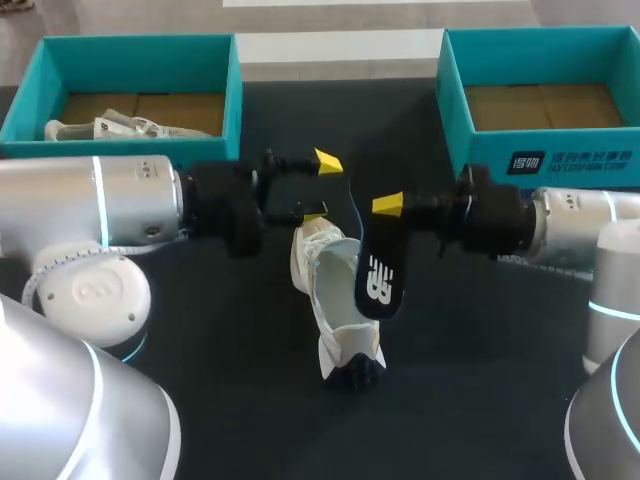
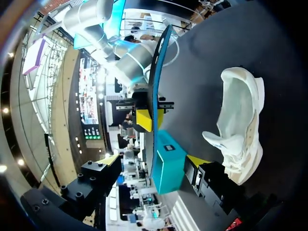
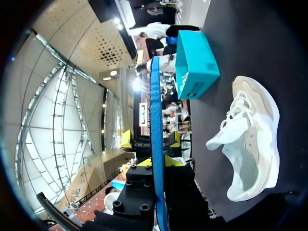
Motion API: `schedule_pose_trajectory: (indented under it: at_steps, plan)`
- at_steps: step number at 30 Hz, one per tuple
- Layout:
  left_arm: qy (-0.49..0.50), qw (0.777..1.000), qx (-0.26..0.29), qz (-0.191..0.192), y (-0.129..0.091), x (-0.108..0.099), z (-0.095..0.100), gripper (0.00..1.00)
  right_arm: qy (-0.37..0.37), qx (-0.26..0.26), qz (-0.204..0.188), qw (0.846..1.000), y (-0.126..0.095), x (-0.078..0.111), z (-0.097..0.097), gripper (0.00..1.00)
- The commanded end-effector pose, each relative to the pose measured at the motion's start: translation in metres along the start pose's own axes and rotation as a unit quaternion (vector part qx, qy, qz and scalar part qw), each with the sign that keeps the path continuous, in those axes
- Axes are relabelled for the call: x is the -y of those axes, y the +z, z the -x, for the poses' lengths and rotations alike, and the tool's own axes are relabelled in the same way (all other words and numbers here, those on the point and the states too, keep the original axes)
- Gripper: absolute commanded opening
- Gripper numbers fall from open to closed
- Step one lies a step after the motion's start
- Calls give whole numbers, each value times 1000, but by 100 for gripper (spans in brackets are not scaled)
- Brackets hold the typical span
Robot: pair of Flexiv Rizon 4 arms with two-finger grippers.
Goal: Take the shoe out of the shoebox, open the shoe tongue, remove and reinsert the insole, then place the shoe into the shoebox
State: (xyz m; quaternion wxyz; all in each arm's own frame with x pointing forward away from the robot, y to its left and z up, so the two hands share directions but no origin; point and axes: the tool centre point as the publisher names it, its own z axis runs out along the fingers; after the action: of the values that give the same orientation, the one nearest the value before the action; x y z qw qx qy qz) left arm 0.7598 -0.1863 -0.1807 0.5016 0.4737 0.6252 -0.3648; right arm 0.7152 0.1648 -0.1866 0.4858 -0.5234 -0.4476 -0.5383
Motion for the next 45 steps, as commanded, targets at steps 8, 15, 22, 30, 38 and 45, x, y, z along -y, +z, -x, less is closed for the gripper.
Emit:
schedule_pose_trajectory:
  at_steps: [8, 15, 22, 30, 38, 45]
  plan:
    - [0, 999, 43, -6, 21, 4, -2, 55, 8, 10, 6, 1000, 12, 3, -4, 0]
    - [1, 999, 53, -10, 29, 7, 2, 48, 11, 12, 2, 1000, 17, 2, -3, 0]
    - [4, 998, 57, -20, 39, 11, 2, 45, 13, 16, -5, 1000, 20, 3, -3, 0]
    - [2, 998, 64, -27, 49, 14, 4, 39, 14, 22, -10, 1000, 22, 8, -4, 0]
    - [0, 997, 64, -33, 53, 17, 3, 25, 15, 24, -12, 1000, 24, 11, -4, 0]
    - [-4, 997, 64, -33, 54, 17, 0, 18, 16, 25, -13, 999, 27, 11, -4, 0]
